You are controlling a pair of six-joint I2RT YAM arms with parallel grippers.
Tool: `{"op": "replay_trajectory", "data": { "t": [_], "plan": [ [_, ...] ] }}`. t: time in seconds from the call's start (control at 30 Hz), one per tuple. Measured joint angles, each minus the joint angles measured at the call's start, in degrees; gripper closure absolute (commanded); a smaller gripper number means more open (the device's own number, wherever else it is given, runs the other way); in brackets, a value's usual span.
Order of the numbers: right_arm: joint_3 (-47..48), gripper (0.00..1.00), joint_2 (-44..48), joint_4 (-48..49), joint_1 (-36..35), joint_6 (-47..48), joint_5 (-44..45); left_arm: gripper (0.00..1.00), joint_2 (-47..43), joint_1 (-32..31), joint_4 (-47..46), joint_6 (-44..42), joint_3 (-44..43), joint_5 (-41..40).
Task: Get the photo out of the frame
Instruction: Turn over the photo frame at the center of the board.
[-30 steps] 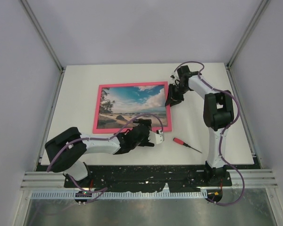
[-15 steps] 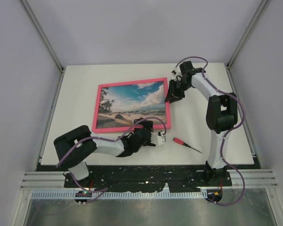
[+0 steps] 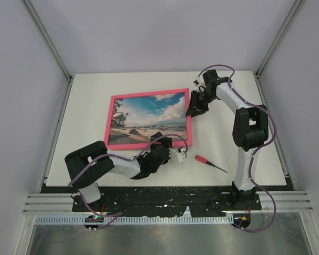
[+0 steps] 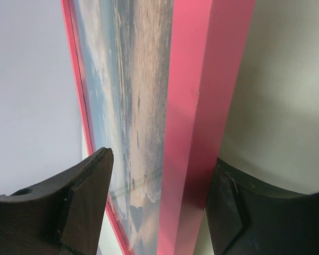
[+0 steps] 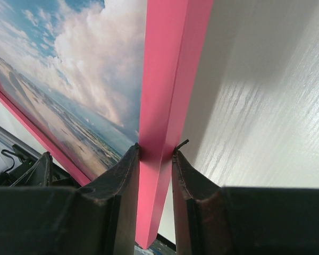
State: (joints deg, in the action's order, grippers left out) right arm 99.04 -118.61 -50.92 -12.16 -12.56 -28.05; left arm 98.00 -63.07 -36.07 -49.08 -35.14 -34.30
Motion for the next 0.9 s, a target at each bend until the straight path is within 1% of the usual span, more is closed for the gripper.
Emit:
{"op": "replay_trajectory", "data": {
  "t": [0.17,0.23,0.57,0.6,0.67,0.7,0.73,0.77,0.8,0.83,0.87,0.9],
  "plan": [
    [-0.61,0.92,0.02,0.02,0.42,0.04,-0.61,0.32,0.00,-0.09,-0.42,-0.44,0.63,-0.02],
    [-0.66,0.92,0.02,-0.09,0.48,0.20,-0.92,0.35,0.00,-0.17,-0.52,-0.48,0.72,-0.04],
    [-0.66,0.92,0.02,-0.20,1.16,0.70,-2.01,0.81,0.28,-0.68,-2.69,-2.54,1.64,-0.17],
    [-0.66,0.91,0.02,-0.20,1.29,0.68,-2.16,0.84,0.22,-0.70,-2.89,-2.84,1.75,-0.20],
    [-0.66,0.84,0.02,-0.39,1.42,0.76,-2.45,0.93,-0.22,-0.68,-3.08,-3.39,1.97,-0.13],
    [-0.66,0.79,0.02,-0.52,1.46,0.81,-2.67,0.98,-0.61,-0.68,-3.06,-3.58,2.10,-0.09],
    [-0.66,0.75,0.02,-0.63,1.53,0.83,-2.86,1.00,-1.07,-0.68,-3.06,-3.82,2.27,-0.04],
    [-0.66,0.68,0.02,-0.72,1.55,0.87,-3.06,1.00,-1.51,-0.68,-3.04,-3.96,2.40,-0.02],
    [-0.66,0.65,0.02,-0.81,1.73,0.94,-3.26,1.00,-2.10,-0.68,-2.99,-4.15,2.58,0.04],
    [-0.66,0.59,0.02,-0.87,1.84,1.07,-3.54,1.00,-2.82,-0.68,-2.89,-4.42,2.73,0.13],
    [-0.66,0.56,0.02,-0.94,1.95,1.33,-3.80,1.00,-3.63,-0.68,-2.64,-4.74,2.78,0.26],
    [-0.66,0.50,0.07,-0.98,2.05,1.81,-4.20,1.00,-4.35,-0.68,-2.58,-5.05,2.82,0.31]
  ]
}}
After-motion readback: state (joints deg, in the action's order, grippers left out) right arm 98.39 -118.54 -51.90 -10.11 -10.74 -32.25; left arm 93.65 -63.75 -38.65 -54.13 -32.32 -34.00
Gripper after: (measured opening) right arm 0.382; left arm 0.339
